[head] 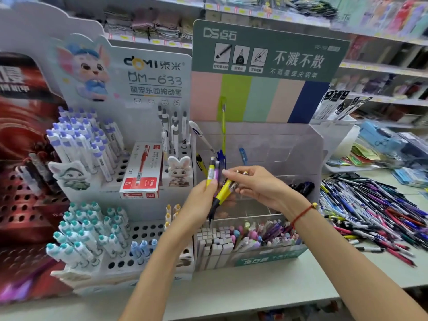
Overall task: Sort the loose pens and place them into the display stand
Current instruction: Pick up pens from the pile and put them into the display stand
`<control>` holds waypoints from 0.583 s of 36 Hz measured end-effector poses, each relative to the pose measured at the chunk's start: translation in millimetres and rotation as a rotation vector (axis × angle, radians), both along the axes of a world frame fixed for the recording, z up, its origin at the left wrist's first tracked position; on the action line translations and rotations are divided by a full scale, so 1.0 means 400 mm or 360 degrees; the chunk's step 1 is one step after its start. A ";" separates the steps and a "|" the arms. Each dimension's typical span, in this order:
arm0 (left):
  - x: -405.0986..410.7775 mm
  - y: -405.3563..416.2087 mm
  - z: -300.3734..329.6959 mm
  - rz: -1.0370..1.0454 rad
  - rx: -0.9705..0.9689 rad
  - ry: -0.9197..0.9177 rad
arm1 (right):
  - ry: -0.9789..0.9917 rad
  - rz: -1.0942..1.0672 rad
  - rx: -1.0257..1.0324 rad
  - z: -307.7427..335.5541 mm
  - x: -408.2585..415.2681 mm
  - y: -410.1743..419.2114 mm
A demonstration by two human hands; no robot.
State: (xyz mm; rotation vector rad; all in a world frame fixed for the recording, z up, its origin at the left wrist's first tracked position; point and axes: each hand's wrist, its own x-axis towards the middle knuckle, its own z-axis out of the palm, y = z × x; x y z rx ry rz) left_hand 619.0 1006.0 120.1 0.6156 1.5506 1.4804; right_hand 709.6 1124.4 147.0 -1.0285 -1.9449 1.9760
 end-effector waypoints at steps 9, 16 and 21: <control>-0.026 -0.092 -0.041 0.0349 0.0099 0.0226 | 0.0612 -0.0774 0.0944 0.040 -0.013 0.027; -0.035 -0.091 -0.047 0.0289 0.0093 -0.0034 | 0.0401 -0.0297 0.1966 0.046 -0.121 0.023; -0.037 -0.079 -0.051 0.0264 0.0153 -0.0379 | -0.0022 0.0137 0.2200 -0.009 -0.170 0.009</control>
